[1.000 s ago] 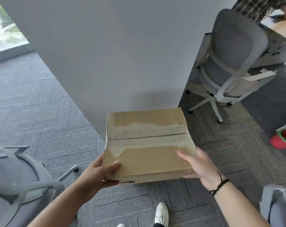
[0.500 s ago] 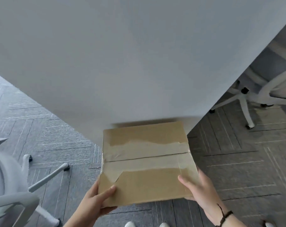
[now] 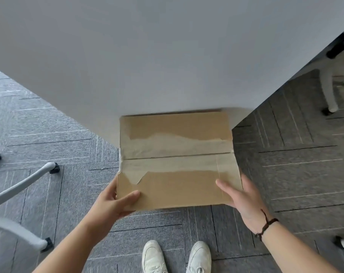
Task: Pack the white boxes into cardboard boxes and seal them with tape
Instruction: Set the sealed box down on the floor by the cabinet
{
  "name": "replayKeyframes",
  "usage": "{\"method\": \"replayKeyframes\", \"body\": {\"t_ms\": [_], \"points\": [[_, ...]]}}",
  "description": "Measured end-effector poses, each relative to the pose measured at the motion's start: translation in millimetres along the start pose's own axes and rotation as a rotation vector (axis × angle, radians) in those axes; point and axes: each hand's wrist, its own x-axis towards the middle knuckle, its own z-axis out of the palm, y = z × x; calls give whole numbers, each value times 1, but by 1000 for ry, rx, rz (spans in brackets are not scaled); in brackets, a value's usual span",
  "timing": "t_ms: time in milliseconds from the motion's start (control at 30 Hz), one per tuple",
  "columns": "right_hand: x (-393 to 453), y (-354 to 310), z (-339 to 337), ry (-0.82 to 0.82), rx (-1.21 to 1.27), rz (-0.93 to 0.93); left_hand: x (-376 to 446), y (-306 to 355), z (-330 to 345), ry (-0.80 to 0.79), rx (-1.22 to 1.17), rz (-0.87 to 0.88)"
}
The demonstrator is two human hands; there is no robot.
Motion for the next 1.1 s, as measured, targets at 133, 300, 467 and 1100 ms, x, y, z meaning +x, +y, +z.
{"method": "replayKeyframes", "body": {"t_ms": [133, 300, 467, 1100], "points": [[7, 11, 5, 32, 5, -55, 6, -8, -4, 13, 23, 23], [15, 7, 5, 22, 0, -60, 9, 4, -9, 123, 191, -27], [20, 8, 1, -5, -5, -38, 7, 7, -5, 175, 269, -86], [8, 32, 15, -34, 83, -51, -14, -12, 1, 276, 83, -71]]}}
